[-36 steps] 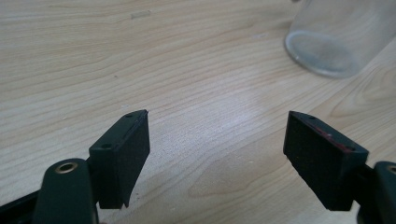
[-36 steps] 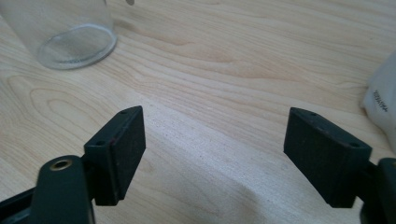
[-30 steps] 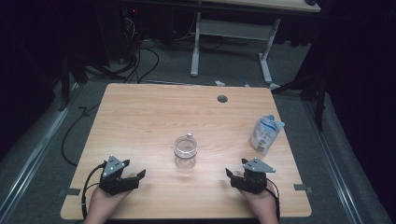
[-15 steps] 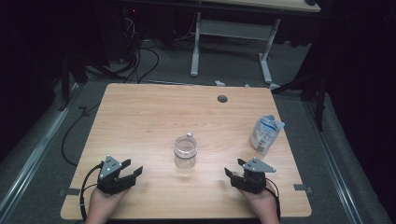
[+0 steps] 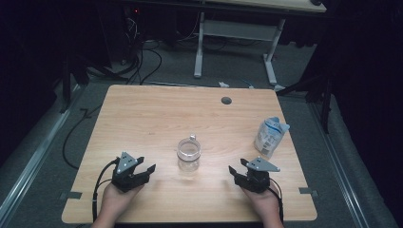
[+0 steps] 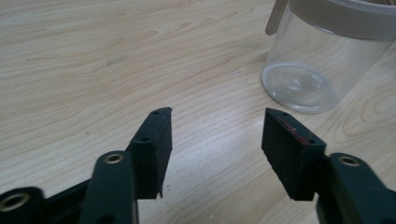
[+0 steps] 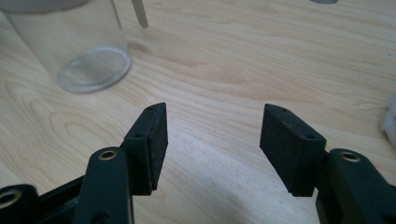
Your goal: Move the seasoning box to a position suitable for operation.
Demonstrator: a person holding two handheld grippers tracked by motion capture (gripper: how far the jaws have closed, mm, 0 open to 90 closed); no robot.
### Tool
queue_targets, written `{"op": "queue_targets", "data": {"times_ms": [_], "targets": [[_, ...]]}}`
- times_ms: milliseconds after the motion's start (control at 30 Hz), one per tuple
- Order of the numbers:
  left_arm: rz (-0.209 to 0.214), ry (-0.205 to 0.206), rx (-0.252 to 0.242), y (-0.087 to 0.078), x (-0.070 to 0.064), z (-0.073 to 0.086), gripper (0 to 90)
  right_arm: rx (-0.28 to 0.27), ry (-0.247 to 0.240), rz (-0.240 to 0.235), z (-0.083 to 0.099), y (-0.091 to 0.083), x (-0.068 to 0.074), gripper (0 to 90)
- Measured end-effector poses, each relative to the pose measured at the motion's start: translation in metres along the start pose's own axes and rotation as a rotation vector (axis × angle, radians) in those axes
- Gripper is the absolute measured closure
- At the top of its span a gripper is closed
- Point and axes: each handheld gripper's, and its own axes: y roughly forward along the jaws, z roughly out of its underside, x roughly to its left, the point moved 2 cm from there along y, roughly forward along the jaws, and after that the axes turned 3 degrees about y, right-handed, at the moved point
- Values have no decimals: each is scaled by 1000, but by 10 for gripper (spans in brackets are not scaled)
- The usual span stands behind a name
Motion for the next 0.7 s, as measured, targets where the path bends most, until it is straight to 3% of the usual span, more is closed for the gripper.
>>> {"op": "queue_targets", "data": {"times_ms": [67,267,367,433,533,567,600,633,700], "targets": [[32,-23,-8,3,0,-4,452,4,-10,-5,-5,0,2,455],[47,-2,-21,11,-6,-15,409,3,0,-2,-19,14,4,470],[42,17,-22,12,-9,-17,431,-16,-10,-7,-15,16,5,492],[56,12,-14,15,-12,-22,449,3,-32,-16,-13,17,8,491],[73,-15,-6,19,-12,-24,526,-2,-62,-19,-8,11,11,496],[73,-15,-6,19,-12,-24,587,-7,-52,-27,-7,10,10,496],[58,-5,-7,21,-13,-24,706,-13,-37,-40,-7,9,9,492],[29,11,-19,27,-16,-26,757,-21,-25,-46,-8,8,8,491],[31,13,-7,36,-18,-28,838,-37,-13,-50,-10,5,7,490]]}}
